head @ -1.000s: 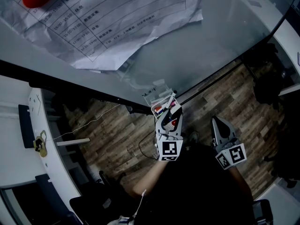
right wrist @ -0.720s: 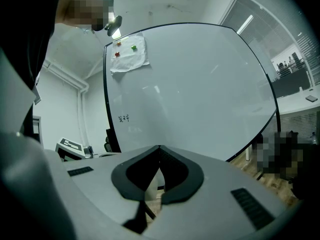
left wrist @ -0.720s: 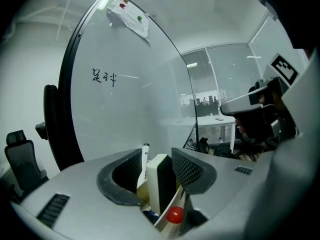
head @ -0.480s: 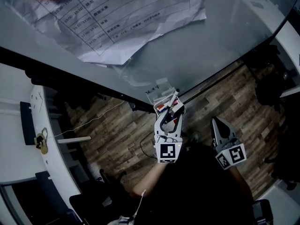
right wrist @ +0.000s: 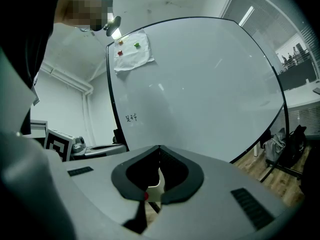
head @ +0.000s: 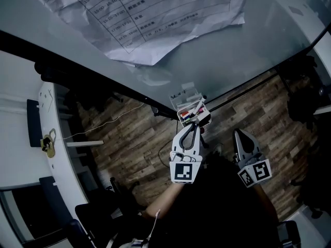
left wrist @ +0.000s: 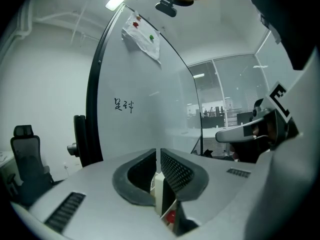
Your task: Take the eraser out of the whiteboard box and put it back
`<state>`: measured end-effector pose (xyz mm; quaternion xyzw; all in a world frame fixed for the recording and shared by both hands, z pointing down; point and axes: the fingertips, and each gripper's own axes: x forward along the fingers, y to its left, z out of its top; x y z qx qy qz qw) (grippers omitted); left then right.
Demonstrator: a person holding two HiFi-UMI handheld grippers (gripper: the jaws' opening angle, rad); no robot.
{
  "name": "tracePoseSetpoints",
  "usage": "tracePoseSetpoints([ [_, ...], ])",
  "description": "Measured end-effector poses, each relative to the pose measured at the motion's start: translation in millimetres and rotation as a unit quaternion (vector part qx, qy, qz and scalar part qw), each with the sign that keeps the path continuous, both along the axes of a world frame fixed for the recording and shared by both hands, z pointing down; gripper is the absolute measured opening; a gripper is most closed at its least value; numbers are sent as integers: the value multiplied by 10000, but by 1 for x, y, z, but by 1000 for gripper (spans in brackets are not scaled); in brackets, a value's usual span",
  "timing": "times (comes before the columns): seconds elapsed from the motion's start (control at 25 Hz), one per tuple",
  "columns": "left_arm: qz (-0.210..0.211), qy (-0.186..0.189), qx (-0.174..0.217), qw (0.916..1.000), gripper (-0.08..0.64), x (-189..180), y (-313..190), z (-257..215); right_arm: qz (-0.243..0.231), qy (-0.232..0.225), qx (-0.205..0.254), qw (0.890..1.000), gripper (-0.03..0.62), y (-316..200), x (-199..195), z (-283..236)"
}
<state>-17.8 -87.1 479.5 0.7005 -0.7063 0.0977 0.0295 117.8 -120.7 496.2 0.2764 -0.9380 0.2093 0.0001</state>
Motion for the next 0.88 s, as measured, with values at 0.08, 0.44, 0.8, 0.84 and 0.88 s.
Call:
tracePoseSetpoints([
  [0.08, -91, 100, -15, 9999, 12, -1, 6, -2, -97, -20, -21, 9999, 15, 0, -4, -1],
  [0.44, -289, 280, -196, 9990, 6, -5, 31, -4, -382, -68, -64, 9992, 15, 3, -18, 0],
  [0.8, -390, 539, 42, 9978, 6, -21, 56, -13, -332, -127, 125, 9993, 15, 21, -35, -16],
  [0.84, -386, 558, 103, 9976, 6, -22, 58, -16, -318, -123, 159, 9993, 14, 24, -37, -19],
  [0.88, -384, 592, 183, 9973, 6, -23, 60, -21, -304, -116, 193, 9993, 15, 26, -40, -21],
])
